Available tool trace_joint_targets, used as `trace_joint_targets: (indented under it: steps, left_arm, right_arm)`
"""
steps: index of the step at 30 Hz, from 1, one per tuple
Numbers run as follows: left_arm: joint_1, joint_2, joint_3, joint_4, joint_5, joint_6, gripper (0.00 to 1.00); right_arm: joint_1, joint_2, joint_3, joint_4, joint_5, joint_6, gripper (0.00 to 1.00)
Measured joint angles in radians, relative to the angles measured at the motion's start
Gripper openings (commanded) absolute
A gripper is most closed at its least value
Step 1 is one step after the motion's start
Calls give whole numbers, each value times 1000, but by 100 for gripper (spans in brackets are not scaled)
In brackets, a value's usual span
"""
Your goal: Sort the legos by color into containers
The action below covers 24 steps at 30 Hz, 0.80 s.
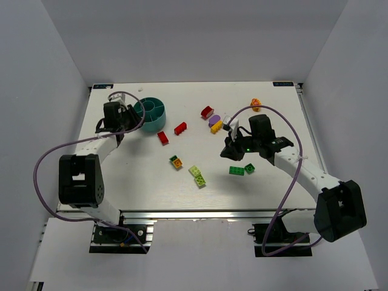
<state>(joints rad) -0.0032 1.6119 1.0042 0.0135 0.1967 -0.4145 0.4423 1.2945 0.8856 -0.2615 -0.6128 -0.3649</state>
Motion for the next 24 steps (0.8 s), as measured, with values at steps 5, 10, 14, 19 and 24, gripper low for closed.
trace_joint_targets:
  steps: [5,10,14,19,24]
  left_arm:
    - [0,-48,-82,93,-30,84,22]
    - [0,-56,-82,201,-27,136,22]
    - [0,-55,-81,252,-14,146,24]
    - [0,-18,-55,274,9,156,26]
    - [0,21,-26,279,25,165,34]
  right_arm:
    - [-2,10,2,-6,-2,-10,21]
    - [-3,21,5,-22,-4,-13,21]
    - [-3,21,5,-27,-4,-18,22]
    - [-3,21,8,-28,-3,-29,24]
    - [-4,21,8,-29,-3,-35,24]
